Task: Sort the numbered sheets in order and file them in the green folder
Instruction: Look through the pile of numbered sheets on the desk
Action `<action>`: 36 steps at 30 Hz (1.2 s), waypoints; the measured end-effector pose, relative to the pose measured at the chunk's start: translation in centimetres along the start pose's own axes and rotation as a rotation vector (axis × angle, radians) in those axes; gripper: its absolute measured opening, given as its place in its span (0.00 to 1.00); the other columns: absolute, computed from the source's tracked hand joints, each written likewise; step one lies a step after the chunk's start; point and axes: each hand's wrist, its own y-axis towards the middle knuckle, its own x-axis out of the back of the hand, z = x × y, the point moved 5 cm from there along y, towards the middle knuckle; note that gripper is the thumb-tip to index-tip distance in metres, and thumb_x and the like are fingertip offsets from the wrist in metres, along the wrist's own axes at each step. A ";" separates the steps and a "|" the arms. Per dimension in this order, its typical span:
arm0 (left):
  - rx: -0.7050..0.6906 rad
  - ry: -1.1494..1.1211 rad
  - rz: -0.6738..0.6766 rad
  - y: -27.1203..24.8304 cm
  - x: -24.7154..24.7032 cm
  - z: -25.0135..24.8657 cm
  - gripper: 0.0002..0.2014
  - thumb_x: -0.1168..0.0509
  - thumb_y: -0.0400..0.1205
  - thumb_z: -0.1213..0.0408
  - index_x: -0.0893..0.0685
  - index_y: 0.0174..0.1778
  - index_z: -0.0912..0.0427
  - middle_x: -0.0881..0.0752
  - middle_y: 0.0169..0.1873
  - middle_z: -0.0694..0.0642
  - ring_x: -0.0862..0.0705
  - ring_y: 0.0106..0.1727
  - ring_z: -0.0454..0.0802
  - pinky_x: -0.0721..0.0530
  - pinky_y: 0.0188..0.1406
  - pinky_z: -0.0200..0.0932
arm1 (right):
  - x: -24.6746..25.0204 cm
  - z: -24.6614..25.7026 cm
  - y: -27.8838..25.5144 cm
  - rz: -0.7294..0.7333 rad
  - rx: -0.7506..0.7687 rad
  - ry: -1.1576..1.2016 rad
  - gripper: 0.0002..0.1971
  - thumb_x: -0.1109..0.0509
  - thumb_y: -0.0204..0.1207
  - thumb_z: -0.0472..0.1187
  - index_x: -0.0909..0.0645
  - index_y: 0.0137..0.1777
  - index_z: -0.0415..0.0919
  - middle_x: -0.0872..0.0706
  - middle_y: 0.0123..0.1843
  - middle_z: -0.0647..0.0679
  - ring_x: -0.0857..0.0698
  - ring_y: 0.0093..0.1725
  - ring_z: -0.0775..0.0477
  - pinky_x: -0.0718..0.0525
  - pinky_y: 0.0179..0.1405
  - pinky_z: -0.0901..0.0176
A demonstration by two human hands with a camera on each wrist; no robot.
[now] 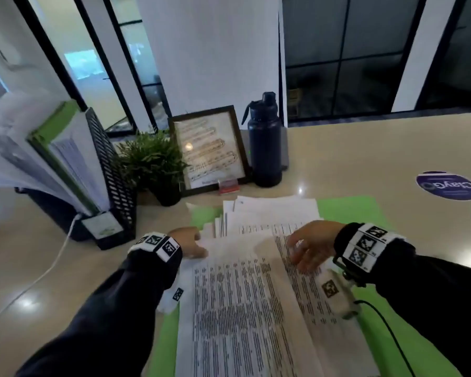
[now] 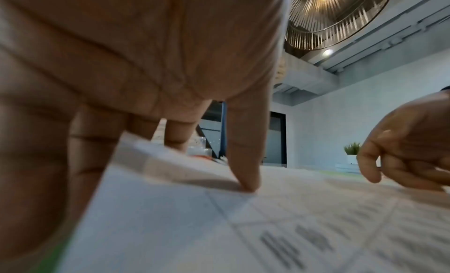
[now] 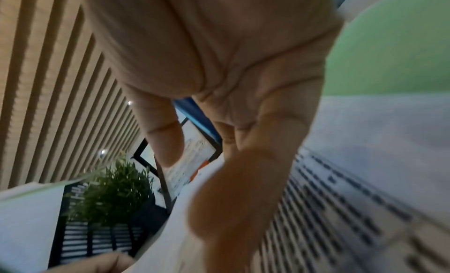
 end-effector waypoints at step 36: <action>-0.180 -0.139 -0.054 1.3 -1.3 -9.8 0.25 0.29 0.75 0.51 0.23 0.63 0.62 0.17 0.54 0.58 0.21 0.40 0.51 0.23 0.36 0.40 | 6.5 -5.4 -1.9 -0.366 0.260 -0.393 0.04 0.31 0.77 0.43 0.15 0.43 0.49 0.10 0.44 0.47 0.12 0.45 0.42 0.18 0.55 0.49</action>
